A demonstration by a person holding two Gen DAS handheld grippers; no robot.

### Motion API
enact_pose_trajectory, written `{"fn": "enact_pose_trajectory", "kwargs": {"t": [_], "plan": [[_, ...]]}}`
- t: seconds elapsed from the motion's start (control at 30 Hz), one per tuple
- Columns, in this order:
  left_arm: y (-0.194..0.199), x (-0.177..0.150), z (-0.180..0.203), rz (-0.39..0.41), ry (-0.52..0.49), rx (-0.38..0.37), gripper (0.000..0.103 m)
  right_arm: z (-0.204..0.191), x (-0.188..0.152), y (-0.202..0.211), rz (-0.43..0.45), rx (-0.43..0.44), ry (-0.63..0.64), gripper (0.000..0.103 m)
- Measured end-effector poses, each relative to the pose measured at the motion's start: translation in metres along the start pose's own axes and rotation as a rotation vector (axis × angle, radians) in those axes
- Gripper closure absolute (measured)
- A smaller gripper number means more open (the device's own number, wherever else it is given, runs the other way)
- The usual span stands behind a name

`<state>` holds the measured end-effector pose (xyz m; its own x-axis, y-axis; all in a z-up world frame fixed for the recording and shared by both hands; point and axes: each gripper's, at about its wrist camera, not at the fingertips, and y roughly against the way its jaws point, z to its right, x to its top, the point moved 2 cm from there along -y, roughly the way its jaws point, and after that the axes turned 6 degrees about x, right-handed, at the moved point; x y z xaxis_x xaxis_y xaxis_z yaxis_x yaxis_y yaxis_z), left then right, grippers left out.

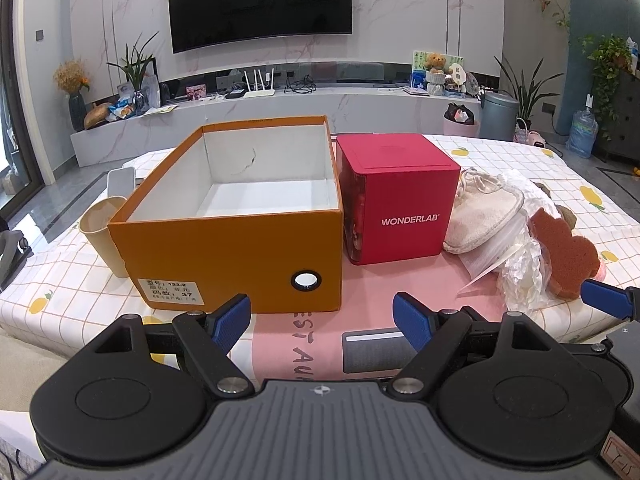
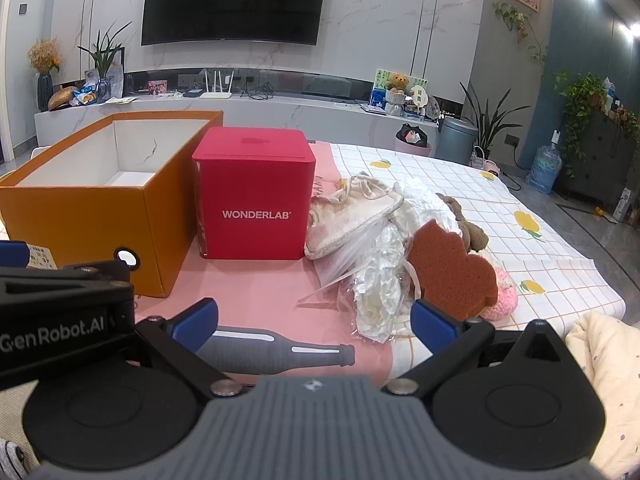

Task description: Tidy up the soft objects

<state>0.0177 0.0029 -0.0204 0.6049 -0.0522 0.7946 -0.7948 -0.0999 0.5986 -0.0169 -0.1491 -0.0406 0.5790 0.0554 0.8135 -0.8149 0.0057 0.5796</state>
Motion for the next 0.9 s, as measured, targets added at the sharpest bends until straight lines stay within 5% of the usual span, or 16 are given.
{"fn": "enact_pose_trajectory", "kwargs": {"t": [0.9], "plan": [[-0.0027, 0.0007, 0.0021, -0.024, -0.006, 0.016, 0.008, -0.0027, -0.0028, -0.0036, -0.024, -0.012, 0.014, 0.003]]}}
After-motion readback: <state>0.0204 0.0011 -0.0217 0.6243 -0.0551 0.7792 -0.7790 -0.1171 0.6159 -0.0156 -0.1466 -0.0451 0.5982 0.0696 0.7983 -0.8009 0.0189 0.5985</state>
